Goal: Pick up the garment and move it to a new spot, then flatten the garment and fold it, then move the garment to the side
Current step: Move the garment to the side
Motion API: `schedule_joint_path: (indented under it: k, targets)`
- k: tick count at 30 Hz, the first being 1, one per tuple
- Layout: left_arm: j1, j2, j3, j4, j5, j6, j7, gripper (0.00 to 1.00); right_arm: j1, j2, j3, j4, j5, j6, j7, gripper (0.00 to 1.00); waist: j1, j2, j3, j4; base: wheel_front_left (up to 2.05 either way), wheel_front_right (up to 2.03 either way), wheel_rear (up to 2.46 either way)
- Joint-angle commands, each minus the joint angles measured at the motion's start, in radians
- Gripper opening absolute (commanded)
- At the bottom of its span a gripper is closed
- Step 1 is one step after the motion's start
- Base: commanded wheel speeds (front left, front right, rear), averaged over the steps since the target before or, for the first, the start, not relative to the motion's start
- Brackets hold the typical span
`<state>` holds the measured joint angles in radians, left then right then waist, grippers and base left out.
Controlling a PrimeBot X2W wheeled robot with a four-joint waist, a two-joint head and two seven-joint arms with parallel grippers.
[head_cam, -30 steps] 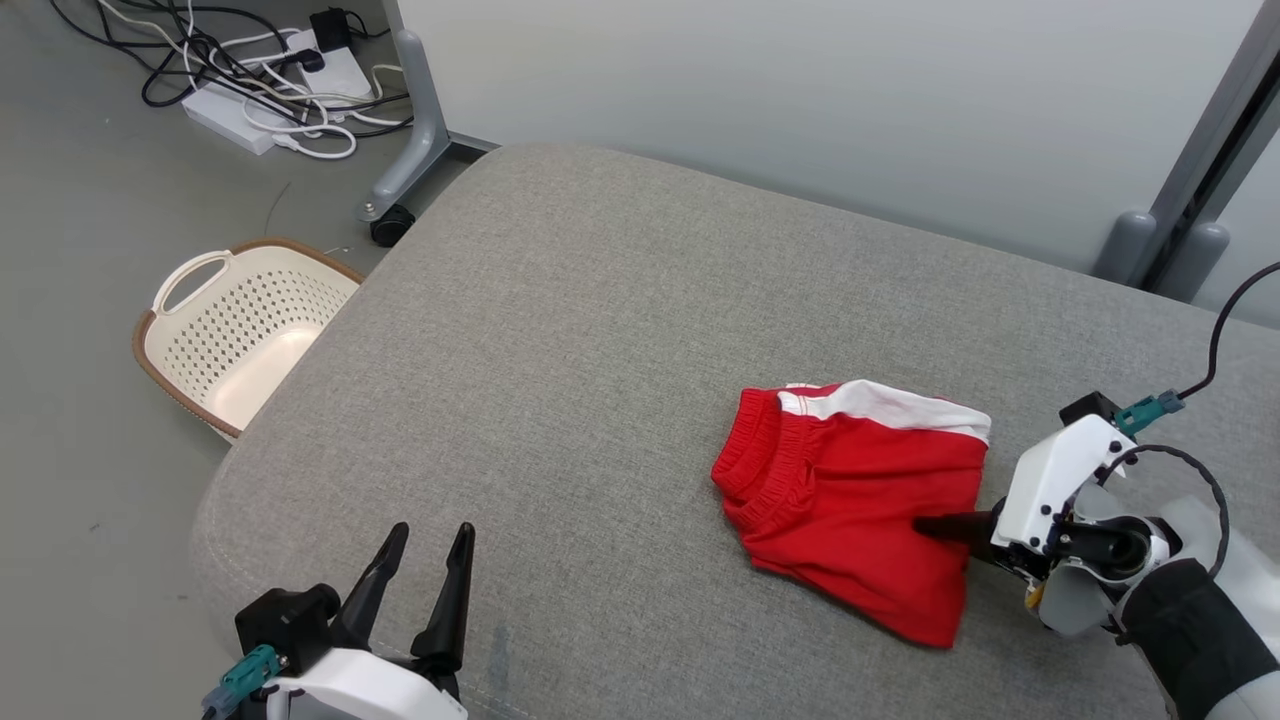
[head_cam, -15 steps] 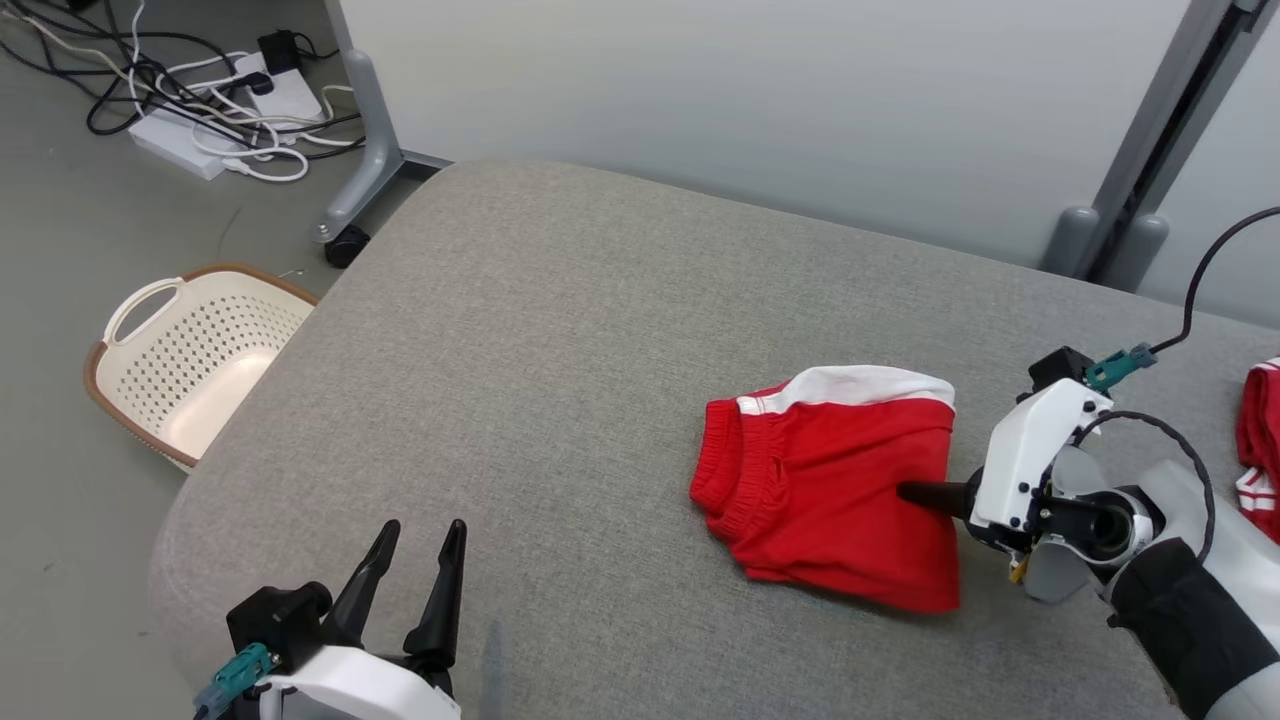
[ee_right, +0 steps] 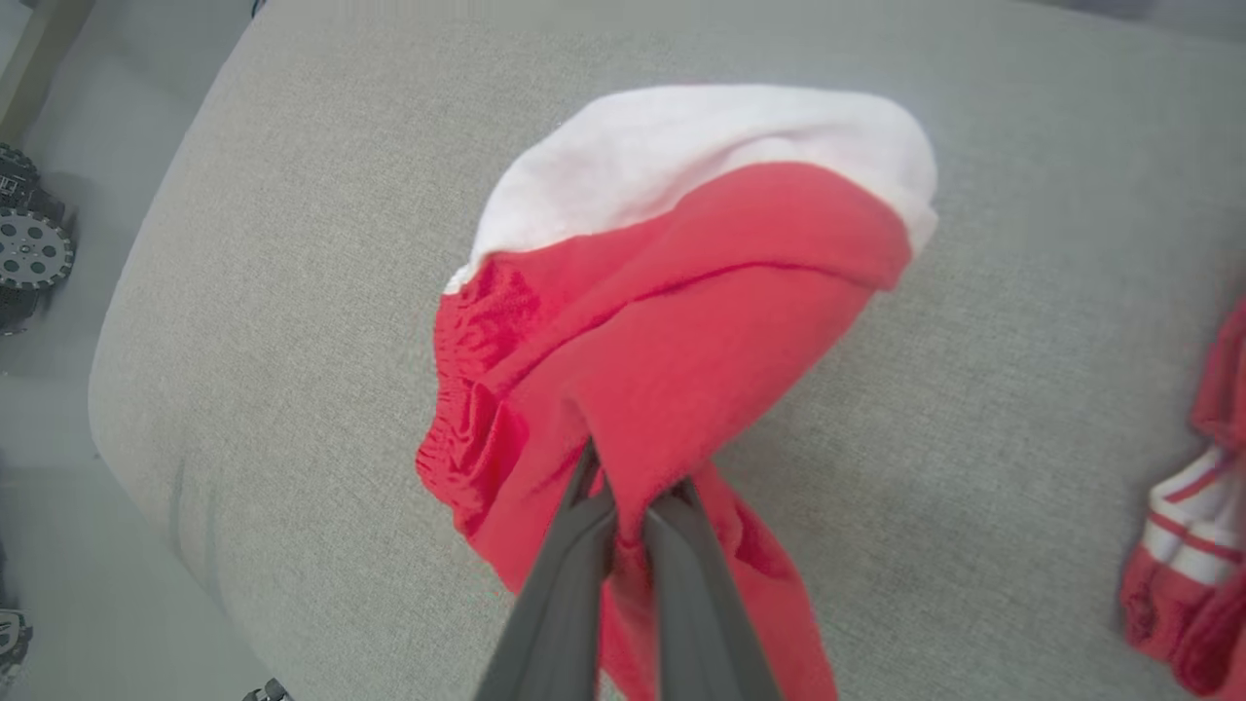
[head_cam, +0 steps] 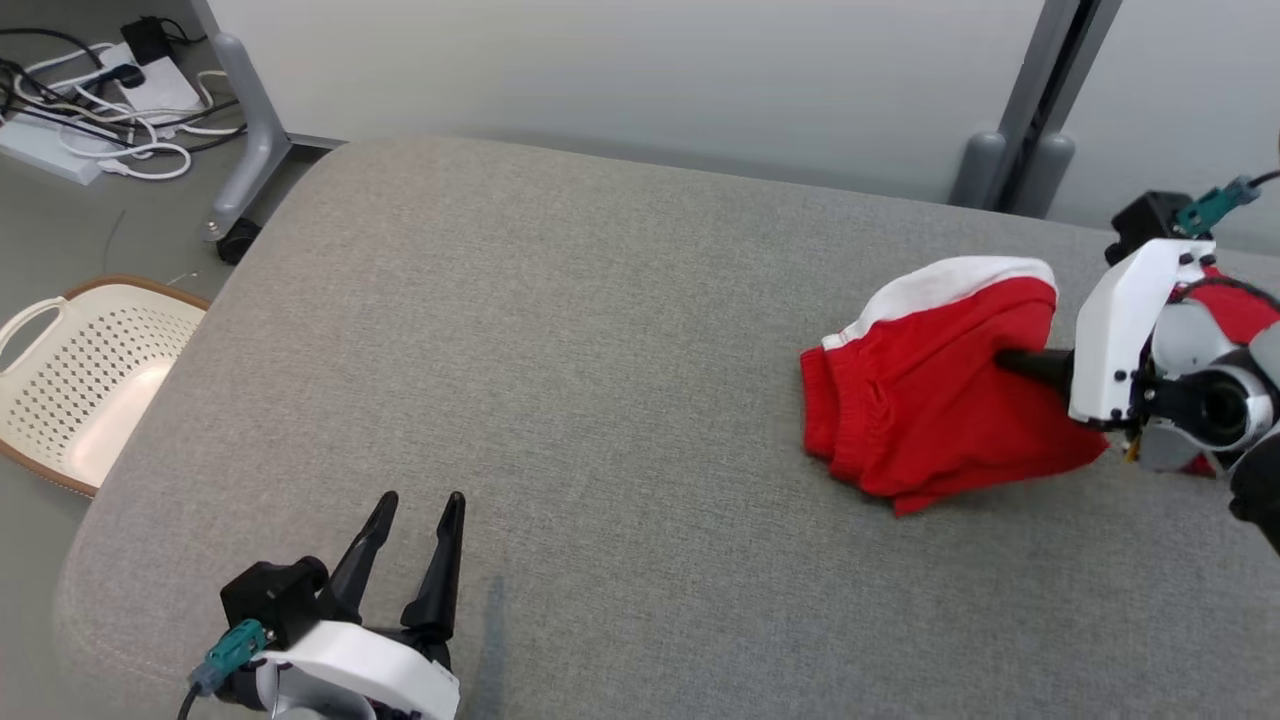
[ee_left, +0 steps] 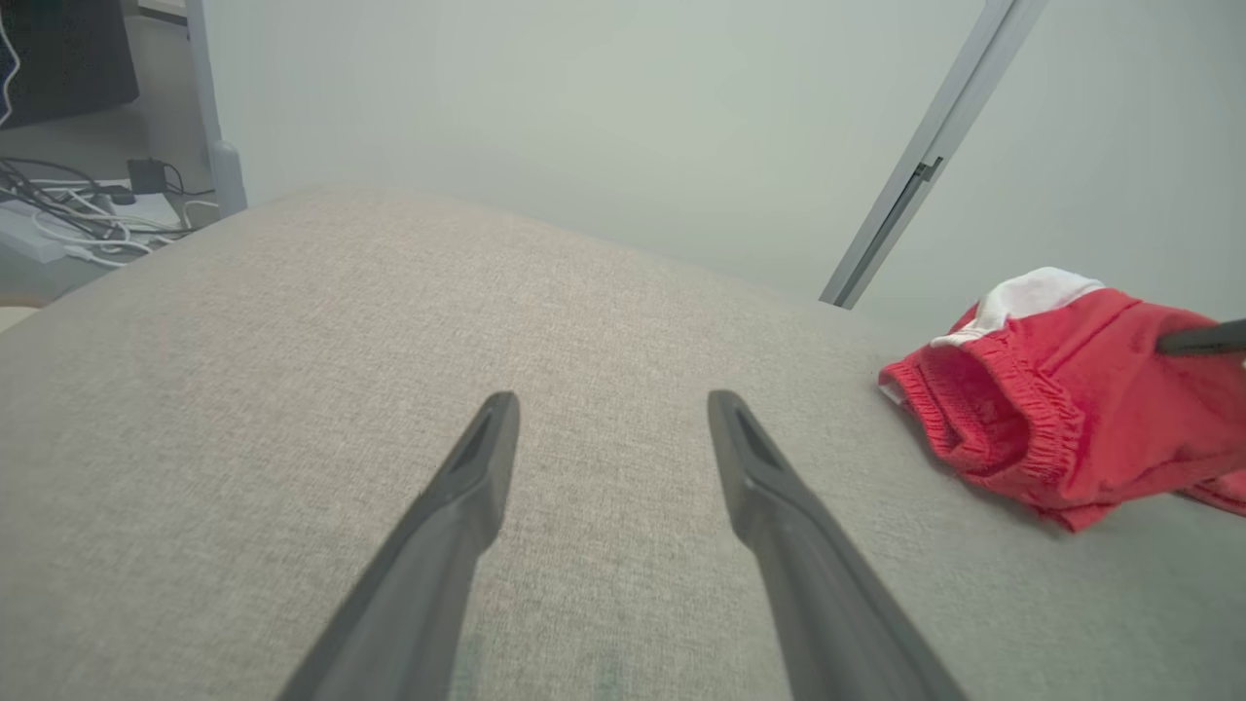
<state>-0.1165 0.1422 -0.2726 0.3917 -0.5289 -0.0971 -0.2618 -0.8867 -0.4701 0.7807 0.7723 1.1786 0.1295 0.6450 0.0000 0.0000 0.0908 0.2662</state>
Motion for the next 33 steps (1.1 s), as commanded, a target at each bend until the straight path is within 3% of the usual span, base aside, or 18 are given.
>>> schedule_joint_path:
  k: [1, 17, 33]
  targets:
    - [-0.03, 0.005, 0.006, -0.006, 0.008, -0.007, -0.003, 1.0, -0.035, -0.031, 0.002, -0.031, -0.011, 0.002, -0.003, 0.0, 0.0, 0.0, 0.035, -0.032, 0.0, 0.0, 0.0]
    - [-0.112, 0.009, 0.013, -0.014, 0.022, -0.026, -0.002, 1.0, -0.225, -0.193, 0.007, -0.107, -0.123, 0.002, 0.063, 0.0, 0.0, 0.0, 0.199, -0.115, 0.0, 0.0, 0.0]
    - [-0.167, 0.024, 0.004, -0.014, 0.023, -0.034, -0.002, 1.0, -0.276, -0.296, -0.019, -0.121, -0.263, 0.002, 0.115, 0.0, 0.0, 0.0, 0.29, -0.147, 0.0, 0.0, 0.0]
